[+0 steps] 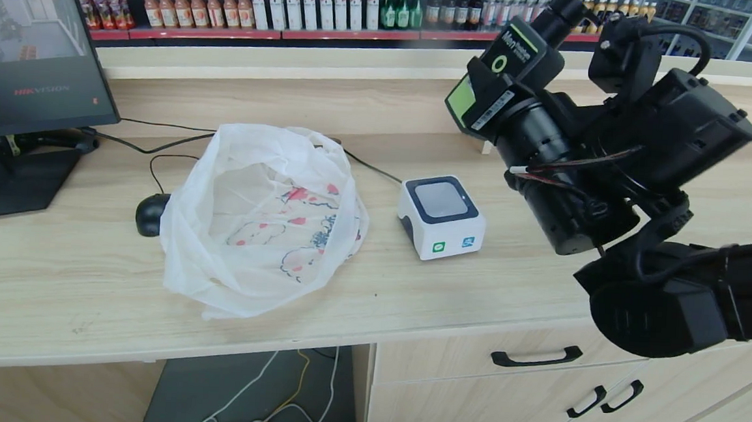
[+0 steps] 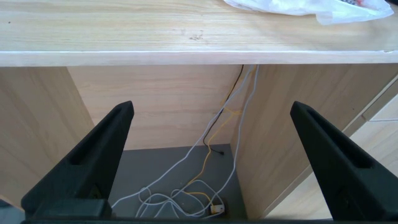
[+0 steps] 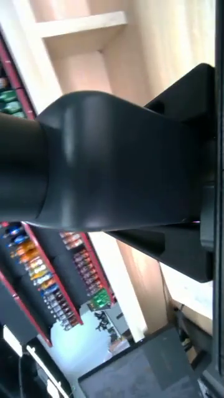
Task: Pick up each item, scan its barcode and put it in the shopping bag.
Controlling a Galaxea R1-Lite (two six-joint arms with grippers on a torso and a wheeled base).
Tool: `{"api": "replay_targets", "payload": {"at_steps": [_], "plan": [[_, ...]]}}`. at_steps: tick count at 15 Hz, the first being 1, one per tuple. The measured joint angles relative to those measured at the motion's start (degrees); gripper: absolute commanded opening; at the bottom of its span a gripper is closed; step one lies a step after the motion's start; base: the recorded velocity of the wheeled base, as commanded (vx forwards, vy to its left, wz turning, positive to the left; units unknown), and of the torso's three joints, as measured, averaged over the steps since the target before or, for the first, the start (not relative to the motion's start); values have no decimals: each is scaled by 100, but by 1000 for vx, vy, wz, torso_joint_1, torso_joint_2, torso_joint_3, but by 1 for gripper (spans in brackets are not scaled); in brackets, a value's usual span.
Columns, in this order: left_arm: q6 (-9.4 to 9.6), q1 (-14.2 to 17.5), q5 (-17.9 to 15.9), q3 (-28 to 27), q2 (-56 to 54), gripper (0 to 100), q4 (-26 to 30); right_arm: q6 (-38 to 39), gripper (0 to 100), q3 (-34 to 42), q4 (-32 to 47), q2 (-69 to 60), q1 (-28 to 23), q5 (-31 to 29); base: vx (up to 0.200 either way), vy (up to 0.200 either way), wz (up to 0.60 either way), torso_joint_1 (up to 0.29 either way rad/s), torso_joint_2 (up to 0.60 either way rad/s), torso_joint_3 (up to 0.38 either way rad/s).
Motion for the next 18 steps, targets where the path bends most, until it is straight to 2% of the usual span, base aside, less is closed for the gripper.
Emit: {"api": "replay_targets", "payload": {"at_steps": [2,5,8,12,18], "plan": [[5,0,0,0,0,100,0,-835,0,144,-873,262,0,633,0,0,0,0,0,0],[0,0,0,0,0,100,0,-1693,0,321,-1387,588,-9,1053,0,0,0,0,0,0],[0,0,0,0,0,100,0,-2003,0,614,-1702,791,-20,1457,0,0,0,0,0,0],[0,0,0,0,-2,100,0,-2069,0,712,-1730,855,-141,1506,0,0,0,0,0,0],[-9,0,-1,0,0,100,0,-2042,0,701,-1738,846,-240,1492,0,200,0,2,-2,5]]}}
